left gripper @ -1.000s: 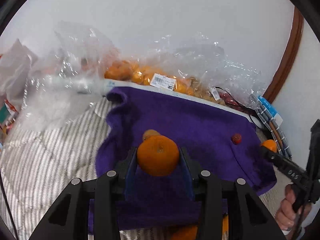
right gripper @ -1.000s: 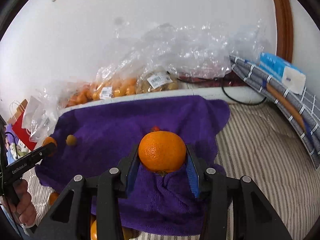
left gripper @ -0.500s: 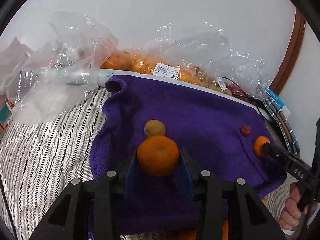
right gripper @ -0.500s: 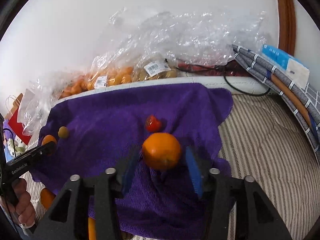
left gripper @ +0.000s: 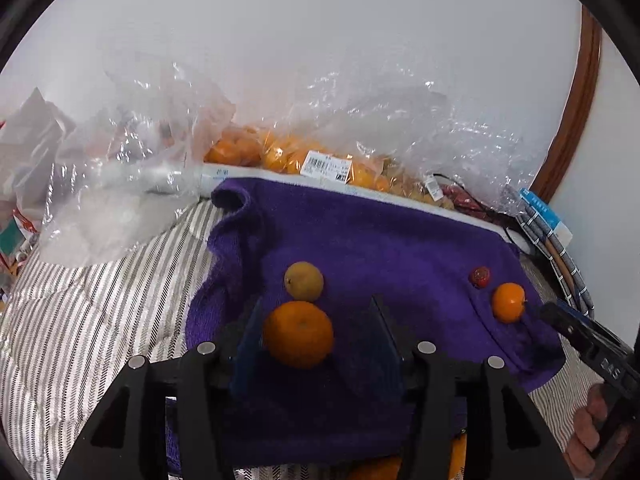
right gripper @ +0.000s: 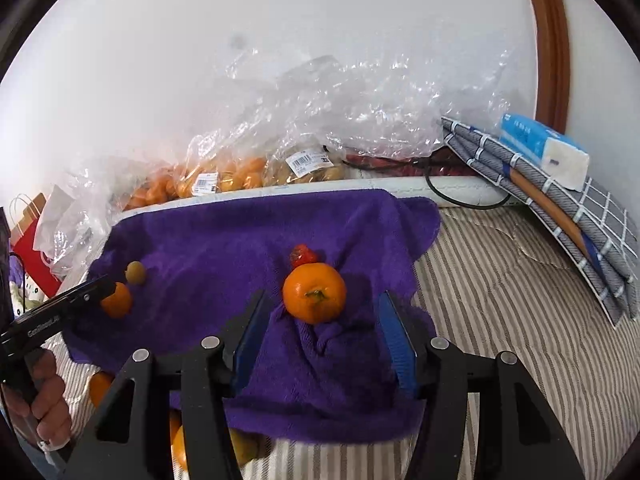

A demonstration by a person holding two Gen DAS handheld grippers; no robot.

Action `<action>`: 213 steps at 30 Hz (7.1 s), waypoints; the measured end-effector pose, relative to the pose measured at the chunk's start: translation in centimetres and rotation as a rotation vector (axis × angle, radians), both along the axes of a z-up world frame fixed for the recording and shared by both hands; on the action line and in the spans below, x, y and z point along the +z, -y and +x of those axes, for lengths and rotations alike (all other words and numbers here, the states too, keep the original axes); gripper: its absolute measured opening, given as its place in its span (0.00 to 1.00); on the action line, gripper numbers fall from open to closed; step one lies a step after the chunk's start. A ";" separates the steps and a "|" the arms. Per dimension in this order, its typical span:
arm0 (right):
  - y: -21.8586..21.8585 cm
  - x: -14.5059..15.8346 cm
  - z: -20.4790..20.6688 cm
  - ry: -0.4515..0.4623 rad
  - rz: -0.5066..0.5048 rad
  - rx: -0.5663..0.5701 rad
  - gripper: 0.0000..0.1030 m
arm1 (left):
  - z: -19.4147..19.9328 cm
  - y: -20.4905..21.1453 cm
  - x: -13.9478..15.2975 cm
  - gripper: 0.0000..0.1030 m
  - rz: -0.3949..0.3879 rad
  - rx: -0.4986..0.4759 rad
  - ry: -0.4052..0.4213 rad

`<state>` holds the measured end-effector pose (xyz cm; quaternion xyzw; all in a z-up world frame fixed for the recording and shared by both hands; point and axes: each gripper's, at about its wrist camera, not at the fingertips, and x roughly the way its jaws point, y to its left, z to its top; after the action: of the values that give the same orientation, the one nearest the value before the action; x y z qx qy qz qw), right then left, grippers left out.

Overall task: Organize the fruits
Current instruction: 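Lower both oranges onto the towel and open both grippers, then grasp a yellow-green fruit with the right gripper while the left withdraws, then grasp a large orange on the bed with the left gripper while the right holds its fruit, then carry the yellow-green fruit and the orange up over the purple towel, then open both grippers to set the fruit and orange on the towel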

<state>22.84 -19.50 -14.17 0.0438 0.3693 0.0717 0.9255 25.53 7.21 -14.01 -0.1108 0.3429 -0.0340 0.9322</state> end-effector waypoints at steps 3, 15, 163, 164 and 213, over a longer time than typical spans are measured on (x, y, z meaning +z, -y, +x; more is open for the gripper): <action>-0.4 0.4 -1.7 -0.017 0.011 0.028 0.55 | -0.3 0.0 0.4 0.50 0.000 0.001 0.017; -2.5 -2.5 -7.2 -0.106 -0.022 0.116 0.33 | -1.3 -0.3 1.1 0.51 -0.007 0.009 0.060; -0.2 4.9 -5.1 0.109 -0.079 0.094 0.23 | -5.9 -0.5 7.1 0.39 -0.041 -0.024 0.112; -0.3 4.7 -4.3 0.105 -0.076 0.094 0.23 | -5.4 -0.5 7.0 0.39 -0.046 -0.023 0.117; -1.6 0.3 -3.9 0.008 -0.055 0.087 0.53 | -2.5 -1.0 -0.1 0.48 -0.072 0.003 -0.108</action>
<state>18.98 -17.92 -13.86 0.0018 0.3692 0.1019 0.9237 23.04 8.21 -14.09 -0.1464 0.3910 -0.0391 0.9078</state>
